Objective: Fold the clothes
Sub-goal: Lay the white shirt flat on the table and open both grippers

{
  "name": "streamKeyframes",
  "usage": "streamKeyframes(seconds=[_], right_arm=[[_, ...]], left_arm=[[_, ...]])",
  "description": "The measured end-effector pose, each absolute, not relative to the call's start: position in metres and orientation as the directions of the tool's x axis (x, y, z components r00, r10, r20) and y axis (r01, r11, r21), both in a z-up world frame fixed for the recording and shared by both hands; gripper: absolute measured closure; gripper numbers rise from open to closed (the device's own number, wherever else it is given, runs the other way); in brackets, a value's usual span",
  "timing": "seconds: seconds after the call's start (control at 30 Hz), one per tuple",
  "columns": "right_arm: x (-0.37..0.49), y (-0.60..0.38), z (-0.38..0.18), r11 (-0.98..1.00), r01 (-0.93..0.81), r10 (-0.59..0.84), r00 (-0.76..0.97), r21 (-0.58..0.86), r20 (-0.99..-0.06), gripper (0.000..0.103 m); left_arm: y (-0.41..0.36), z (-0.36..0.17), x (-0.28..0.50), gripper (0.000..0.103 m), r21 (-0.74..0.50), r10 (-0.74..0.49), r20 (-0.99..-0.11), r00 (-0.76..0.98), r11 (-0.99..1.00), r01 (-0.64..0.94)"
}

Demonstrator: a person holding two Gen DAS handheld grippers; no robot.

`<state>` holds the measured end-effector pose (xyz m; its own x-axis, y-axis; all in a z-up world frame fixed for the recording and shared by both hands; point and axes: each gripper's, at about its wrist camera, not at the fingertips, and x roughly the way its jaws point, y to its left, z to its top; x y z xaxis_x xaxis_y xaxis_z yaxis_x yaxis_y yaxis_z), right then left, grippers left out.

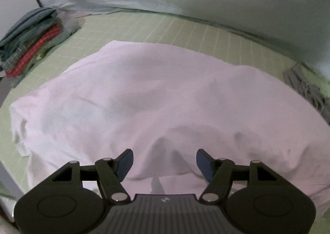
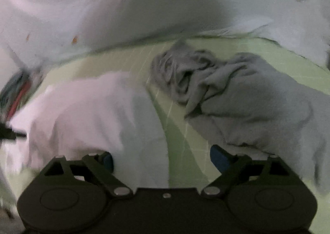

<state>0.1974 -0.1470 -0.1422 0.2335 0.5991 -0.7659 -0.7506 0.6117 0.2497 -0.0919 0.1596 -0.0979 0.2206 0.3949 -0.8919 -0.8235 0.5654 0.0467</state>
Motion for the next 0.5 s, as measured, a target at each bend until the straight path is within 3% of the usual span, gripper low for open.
streamKeyframes(seconds=[0.33,0.5], right_arm=[[0.205,-0.178,-0.117,0.566,-0.780,0.620,0.189,0.267,-0.761,0.011],[0.210,-0.201,-0.094,0.615,-0.712,0.686,0.272,0.338,-0.675,0.007]], left_arm=[[0.156,-0.087,-0.089,0.034,0.110,0.414,-0.894,0.173,0.577,-0.809],[0.152,-0.085,-0.083,0.034,0.112,0.405,-0.896,0.185,0.607,-0.787]])
